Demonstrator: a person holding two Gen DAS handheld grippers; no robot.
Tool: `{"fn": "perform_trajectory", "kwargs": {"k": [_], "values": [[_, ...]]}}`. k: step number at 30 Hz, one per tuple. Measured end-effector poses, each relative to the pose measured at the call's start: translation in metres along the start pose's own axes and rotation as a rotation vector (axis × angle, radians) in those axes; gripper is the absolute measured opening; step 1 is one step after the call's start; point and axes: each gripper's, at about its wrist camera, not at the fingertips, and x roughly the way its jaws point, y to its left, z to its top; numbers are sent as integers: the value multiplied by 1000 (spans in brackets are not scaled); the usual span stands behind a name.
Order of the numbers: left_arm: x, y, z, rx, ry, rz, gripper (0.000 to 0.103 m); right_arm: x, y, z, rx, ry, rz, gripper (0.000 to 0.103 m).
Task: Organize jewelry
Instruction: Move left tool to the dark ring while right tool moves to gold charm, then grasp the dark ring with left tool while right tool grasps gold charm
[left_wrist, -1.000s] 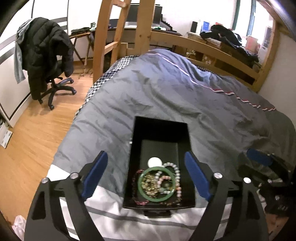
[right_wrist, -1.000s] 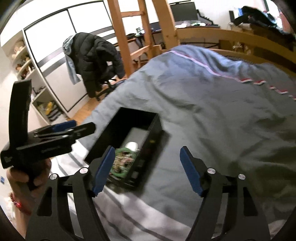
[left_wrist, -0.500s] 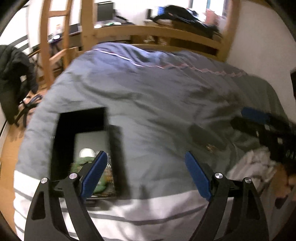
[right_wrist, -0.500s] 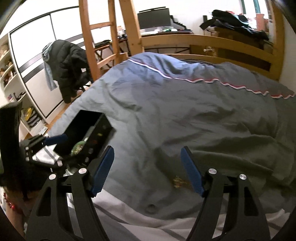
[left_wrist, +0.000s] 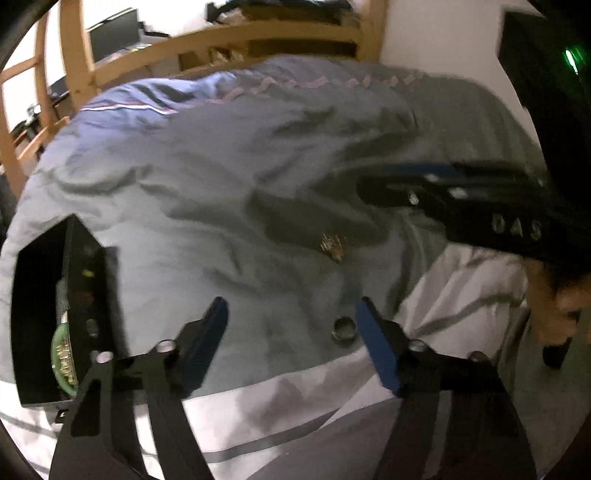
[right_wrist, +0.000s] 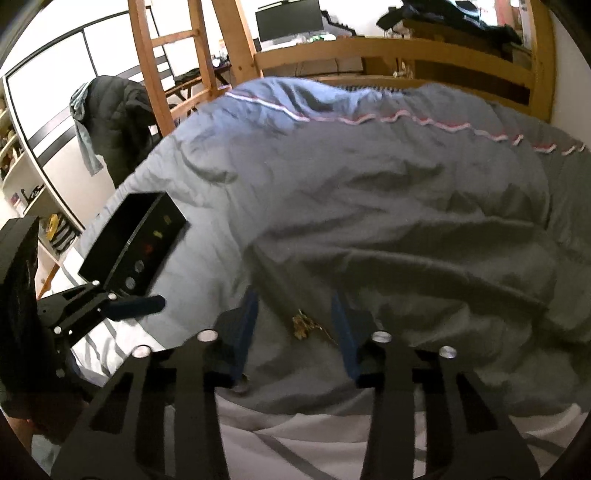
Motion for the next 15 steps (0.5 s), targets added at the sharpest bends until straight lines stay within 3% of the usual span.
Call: {"fn": "perform_trajectory", "kwargs": {"k": [3,7,15], "values": [[19,-14,-3,48,47,-3,49,16,-8,-7,21,22,5,33],[33,-24,-3,85,80,-18,49,37,-11,-9,30,46,6,33],[49,-18,-2,66,123,-73,49,67,-5,-20,-21,139,6,34]]}}
